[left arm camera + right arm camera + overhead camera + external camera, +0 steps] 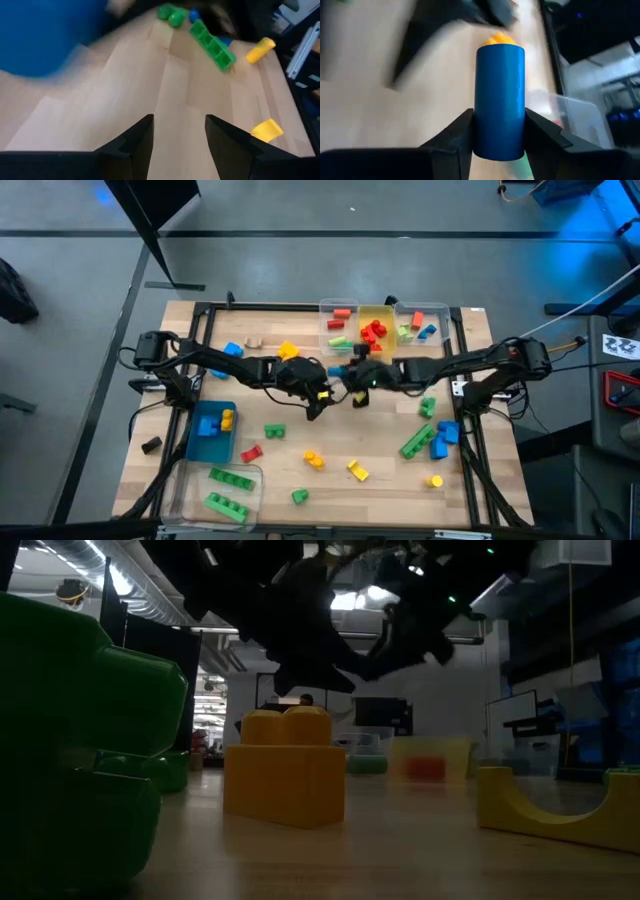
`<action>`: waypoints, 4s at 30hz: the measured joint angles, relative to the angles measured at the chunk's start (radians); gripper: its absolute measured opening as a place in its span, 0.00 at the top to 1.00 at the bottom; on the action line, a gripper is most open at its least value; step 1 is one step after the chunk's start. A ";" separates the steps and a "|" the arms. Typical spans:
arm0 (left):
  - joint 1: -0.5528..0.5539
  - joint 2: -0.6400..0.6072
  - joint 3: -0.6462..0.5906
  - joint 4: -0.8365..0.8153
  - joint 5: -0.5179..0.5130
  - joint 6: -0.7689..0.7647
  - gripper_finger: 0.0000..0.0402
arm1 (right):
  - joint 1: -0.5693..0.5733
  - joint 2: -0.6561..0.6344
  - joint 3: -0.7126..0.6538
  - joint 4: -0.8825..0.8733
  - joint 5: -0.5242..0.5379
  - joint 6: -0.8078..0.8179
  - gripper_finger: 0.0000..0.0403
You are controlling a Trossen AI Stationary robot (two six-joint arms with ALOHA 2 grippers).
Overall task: Sort blocks by size
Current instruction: Put the blue cylindrical block into the top left transparent bin, then put the green 2 stud game piece into the yellow bin
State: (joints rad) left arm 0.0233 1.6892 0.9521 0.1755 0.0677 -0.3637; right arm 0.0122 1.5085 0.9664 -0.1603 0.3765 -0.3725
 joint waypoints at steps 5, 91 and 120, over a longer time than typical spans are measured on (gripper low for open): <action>0.005 -0.063 0.001 -0.073 -0.005 0.001 0.58 | -0.106 0.006 0.014 -0.001 -0.001 -0.015 0.65; -0.293 -0.099 0.003 -0.814 -0.143 0.050 0.58 | 0.306 -0.111 0.015 -0.121 -0.292 0.386 0.41; -0.223 -0.009 -0.001 -0.457 -0.095 0.052 0.87 | 0.613 -0.111 0.015 -0.156 -0.291 0.653 0.41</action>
State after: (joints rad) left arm -0.2000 1.6802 0.9516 -0.2810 -0.0274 -0.3116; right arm 0.6252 1.3979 0.9810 -0.3167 0.0853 0.2804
